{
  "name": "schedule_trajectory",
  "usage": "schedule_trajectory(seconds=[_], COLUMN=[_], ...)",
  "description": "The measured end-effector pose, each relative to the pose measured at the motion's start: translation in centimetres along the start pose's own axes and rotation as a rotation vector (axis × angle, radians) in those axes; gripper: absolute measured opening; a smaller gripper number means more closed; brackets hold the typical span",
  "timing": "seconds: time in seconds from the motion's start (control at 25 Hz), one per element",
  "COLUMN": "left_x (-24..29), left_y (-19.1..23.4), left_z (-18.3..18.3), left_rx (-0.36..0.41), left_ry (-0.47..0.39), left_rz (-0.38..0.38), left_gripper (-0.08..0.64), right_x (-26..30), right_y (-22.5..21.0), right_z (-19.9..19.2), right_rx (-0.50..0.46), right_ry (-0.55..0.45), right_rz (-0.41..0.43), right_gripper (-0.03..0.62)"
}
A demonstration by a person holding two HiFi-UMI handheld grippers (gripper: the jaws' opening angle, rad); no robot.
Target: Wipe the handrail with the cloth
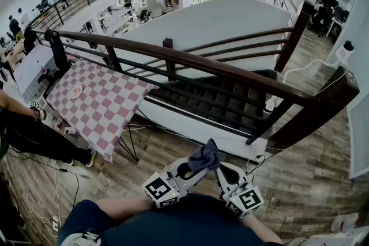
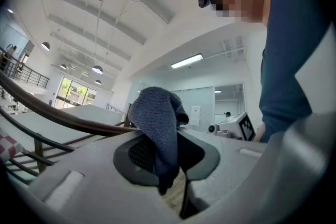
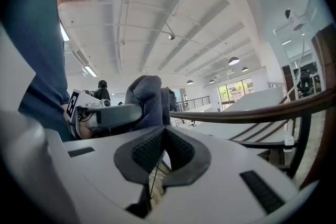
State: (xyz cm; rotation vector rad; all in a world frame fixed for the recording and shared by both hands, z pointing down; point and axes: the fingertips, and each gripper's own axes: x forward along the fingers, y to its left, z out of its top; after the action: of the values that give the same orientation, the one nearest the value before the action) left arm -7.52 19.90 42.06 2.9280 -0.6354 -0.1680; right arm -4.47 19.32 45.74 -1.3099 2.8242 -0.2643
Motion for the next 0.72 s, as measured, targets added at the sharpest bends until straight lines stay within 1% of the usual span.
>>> schedule_trajectory(seconds=[0.16,0.28,0.4,0.56,0.72], left_x=[0.7,1.4,2.2,3.2,4.1], left_y=[-0.6,-0.9,-1.1,-1.6,-1.4], left_z=[0.2,0.4,0.3,-0.4,-1.4], left_rx=[0.008,0.011,0.028,0.027,0.030], left_ry=[0.000,-0.001,-0.005,-0.004,0.002], left_rz=[0.004,0.019,0.037,0.079,0.124], left_gripper=[0.069,0.069,0.069,0.069,0.069], right_x=[-0.6,-1.0,-1.3,-1.9,-1.9], right_y=[-0.5,-1.1,-1.7,-2.5,-3.9], right_z=[0.6,0.8,0.8,0.9,0.3], right_rx=[-0.012,-0.015,-0.021,-0.040,-0.035], right_ry=[-0.010,-0.006,-0.007,-0.019,-0.012], right_rz=[0.010,0.027,0.051,0.098,0.142], right_gripper=[0.011,0.011,0.011,0.011,0.011])
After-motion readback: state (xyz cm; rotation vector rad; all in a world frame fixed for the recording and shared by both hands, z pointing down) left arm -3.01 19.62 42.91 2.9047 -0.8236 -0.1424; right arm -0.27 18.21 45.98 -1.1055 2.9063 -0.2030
